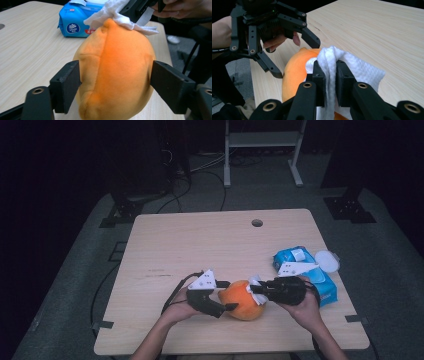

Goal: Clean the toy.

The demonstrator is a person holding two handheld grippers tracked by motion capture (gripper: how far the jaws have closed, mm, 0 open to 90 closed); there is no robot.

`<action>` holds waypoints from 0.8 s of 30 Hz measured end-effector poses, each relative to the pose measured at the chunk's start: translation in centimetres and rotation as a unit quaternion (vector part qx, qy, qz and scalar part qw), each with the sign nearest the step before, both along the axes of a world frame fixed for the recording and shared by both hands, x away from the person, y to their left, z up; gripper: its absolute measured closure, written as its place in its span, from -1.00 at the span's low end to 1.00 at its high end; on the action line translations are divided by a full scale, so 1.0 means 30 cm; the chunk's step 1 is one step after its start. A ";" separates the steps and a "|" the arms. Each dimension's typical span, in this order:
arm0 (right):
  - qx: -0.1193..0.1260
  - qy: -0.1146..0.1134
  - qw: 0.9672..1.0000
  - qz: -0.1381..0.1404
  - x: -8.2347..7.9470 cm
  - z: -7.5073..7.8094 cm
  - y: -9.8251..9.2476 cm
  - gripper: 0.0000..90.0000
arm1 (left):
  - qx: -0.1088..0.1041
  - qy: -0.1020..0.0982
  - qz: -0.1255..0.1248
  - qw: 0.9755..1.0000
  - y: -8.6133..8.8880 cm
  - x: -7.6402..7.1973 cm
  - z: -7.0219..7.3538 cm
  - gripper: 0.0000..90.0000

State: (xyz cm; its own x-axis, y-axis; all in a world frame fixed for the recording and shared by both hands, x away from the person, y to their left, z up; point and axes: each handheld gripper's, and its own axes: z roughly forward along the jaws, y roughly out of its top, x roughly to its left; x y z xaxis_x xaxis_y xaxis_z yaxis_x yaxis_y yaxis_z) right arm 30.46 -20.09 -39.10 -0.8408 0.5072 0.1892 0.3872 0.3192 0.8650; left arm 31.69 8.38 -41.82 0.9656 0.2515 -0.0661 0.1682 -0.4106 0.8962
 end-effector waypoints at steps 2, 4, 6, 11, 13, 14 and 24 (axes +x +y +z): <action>-0.001 0.001 1.000 0.001 0.002 0.001 -0.004 0.75 | -0.002 0.009 -0.004 1.000 0.001 0.007 -0.020 -0.53; -0.003 0.001 1.000 -0.002 0.003 0.002 -0.008 0.75 | 0.005 0.005 -0.010 1.000 -0.001 0.010 -0.042 -0.56; -0.002 0.003 1.000 -0.005 0.007 -0.001 -0.020 0.75 | -0.006 0.015 -0.011 1.000 -0.002 0.018 -0.061 -0.59; 0.004 0.007 1.000 -0.010 0.015 -0.005 -0.024 0.75 | -0.031 0.043 -0.005 0.999 -0.009 0.032 -0.097 -0.62; 0.005 0.006 1.000 -0.013 0.015 -0.003 -0.022 0.75 | -0.029 0.043 0.002 0.999 -0.010 0.027 -0.087 -0.39; 0.008 0.005 1.000 -0.015 0.014 0.000 -0.022 0.75 | -0.023 0.044 0.007 0.999 -0.010 0.023 -0.073 -0.25; 0.034 0.010 0.999 -0.024 0.016 -0.007 -0.022 0.75 | 0.027 0.029 0.014 0.999 0.004 -0.012 0.025 -0.03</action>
State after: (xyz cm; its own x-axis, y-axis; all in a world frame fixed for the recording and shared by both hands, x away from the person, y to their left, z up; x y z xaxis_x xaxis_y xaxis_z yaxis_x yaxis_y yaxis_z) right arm 30.93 -20.74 -39.32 -0.8117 0.5319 0.2414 0.4184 0.2412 0.8756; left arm 31.33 8.51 -41.08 0.9530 0.2835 -0.1072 0.2316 -0.4531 0.8609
